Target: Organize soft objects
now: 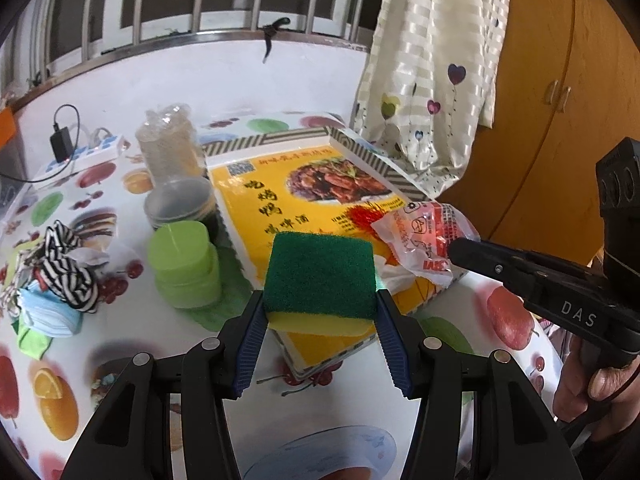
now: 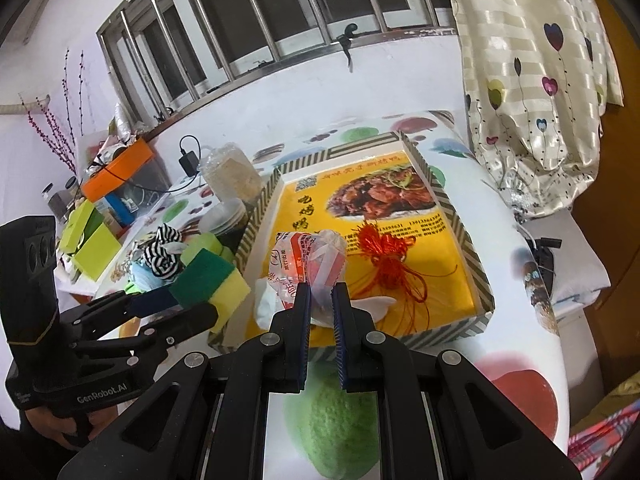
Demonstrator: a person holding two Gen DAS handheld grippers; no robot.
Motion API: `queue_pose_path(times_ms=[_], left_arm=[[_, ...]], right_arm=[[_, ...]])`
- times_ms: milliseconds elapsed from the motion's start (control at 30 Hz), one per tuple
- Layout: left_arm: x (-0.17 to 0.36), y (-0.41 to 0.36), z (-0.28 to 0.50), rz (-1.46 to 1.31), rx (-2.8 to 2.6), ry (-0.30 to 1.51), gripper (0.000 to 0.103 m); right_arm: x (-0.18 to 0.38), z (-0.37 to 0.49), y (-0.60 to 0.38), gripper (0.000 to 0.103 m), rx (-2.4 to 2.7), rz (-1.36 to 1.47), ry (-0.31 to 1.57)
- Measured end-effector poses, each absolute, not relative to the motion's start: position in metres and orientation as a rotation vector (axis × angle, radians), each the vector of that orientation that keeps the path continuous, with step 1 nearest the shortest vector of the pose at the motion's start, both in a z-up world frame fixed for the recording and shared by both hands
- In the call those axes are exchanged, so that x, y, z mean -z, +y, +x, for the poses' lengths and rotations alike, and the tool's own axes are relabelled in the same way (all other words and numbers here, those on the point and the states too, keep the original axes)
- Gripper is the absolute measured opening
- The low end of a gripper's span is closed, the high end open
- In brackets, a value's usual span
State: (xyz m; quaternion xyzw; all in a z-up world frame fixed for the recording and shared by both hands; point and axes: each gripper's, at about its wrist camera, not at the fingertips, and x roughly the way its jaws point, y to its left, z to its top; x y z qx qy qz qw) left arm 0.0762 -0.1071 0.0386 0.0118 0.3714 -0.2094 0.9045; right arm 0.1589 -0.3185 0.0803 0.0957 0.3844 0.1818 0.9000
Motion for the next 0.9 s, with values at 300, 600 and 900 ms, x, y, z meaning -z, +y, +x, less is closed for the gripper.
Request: queue_pose_path(times_ms=[300, 600, 900], left_arm=[[-0.024, -0.123, 0.083, 0.041, 0.466, 0.817, 0.053], [-0.011, -0.135, 0.101, 0.056, 0.465, 0.844, 0.053], [-0.007, -0.145, 0.127, 0.055, 0.458, 0.843, 0.053]], right_arm=[[-0.064, 0.166, -0.321, 0.012, -0.371, 0.196, 0.847], [-0.052, 0.179, -0.32, 0.012, -0.36, 0.191, 0.876], [-0.046, 0.199, -0.322, 0.012, -0.335, 0.182, 0.879]])
